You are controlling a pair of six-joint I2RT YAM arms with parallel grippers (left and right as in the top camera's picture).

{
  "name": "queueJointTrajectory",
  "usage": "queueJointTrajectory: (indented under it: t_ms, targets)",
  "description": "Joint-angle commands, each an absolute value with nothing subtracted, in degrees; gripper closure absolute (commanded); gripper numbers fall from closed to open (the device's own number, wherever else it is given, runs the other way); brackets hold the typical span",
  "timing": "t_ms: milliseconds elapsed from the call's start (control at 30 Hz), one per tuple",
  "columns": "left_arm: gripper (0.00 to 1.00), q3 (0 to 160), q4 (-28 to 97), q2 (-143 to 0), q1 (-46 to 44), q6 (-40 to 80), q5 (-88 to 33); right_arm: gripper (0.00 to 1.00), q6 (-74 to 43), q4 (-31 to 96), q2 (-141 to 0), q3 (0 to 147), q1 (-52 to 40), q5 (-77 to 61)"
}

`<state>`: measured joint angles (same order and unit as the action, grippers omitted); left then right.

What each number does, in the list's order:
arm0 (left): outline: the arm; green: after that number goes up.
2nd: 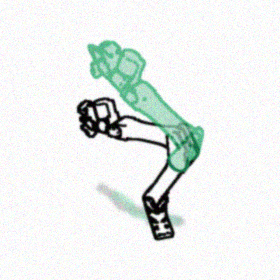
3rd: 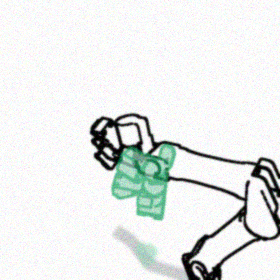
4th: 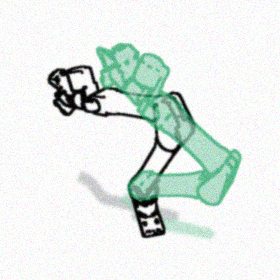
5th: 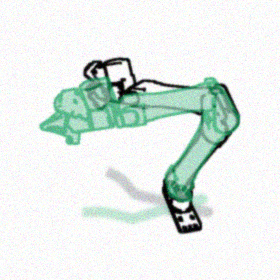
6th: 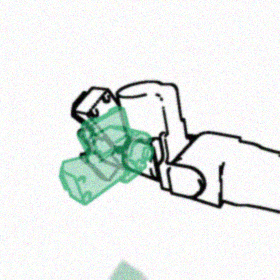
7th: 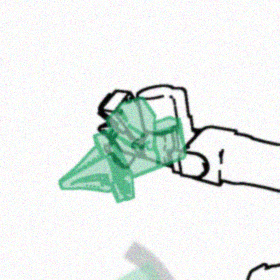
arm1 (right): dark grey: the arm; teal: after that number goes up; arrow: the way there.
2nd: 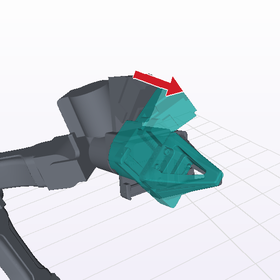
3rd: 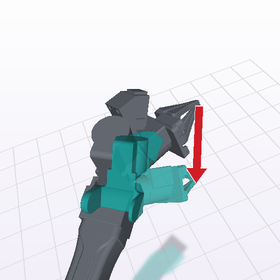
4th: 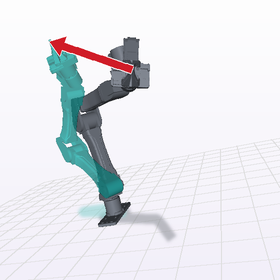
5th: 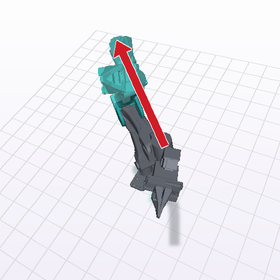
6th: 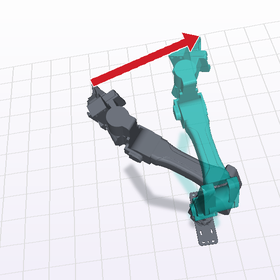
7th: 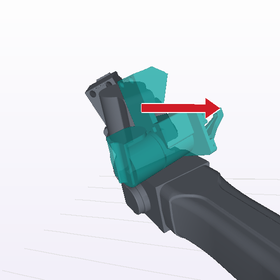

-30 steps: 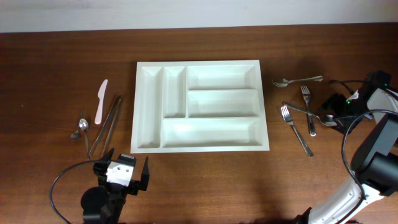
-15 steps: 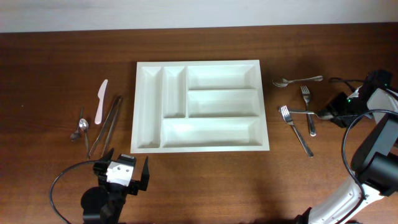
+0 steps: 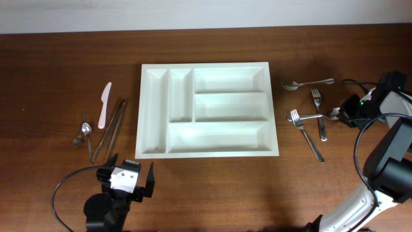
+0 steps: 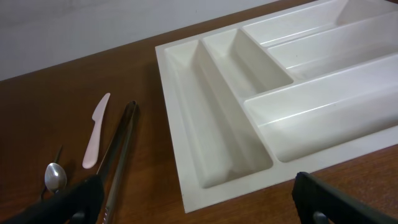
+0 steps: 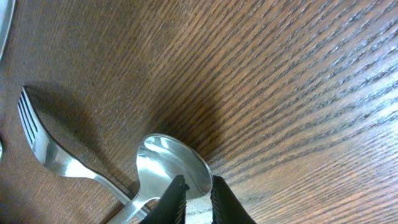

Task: Pack container
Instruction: 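Lower the right gripper and close it on the lower spoon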

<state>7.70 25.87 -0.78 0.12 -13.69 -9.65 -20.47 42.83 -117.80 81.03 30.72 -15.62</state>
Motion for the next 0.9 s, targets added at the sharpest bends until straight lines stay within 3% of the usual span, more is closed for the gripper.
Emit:
queueJointTrajectory:
  t_ms: [0,200,300,400,500,733,867]
  targets:
    - [0.01,7.4,25.7,-0.4,0.3,-12.9,-10.2,0.87,-20.0,42.4,-116.4,80.7,31.2,-16.1]
    - [0.01,7.4,25.7,-0.4,0.3,-12.9,-10.2,0.94,-19.7,41.7,-116.4,80.7,31.2,-16.1]
    - [0.01,7.4,25.7,-0.4,0.3,-12.9,-10.2,0.92,-19.6,41.3,-116.4,80.7,31.2,-16.1]
    - [0.01,7.4,25.7,-0.4,0.3,-12.9,-10.2,0.55,-18.4,40.9,-116.4,80.7,31.2,-16.1]
    - [0.01,7.4,25.7,-0.4,0.3,-12.9,-10.2,0.47,-16.3,39.7,-116.4,80.7,31.2,-16.2]
    - [0.01,7.4,25.7,-0.4,0.3,-12.9,-10.2,0.47,-12.4,34.0,-117.5,80.7,31.1,-21.6]
    - [0.01,7.4,25.7,-0.4,0.3,-12.9,-10.2,0.52,-12.2,33.0,-118.5,80.6,31.1,-22.6]
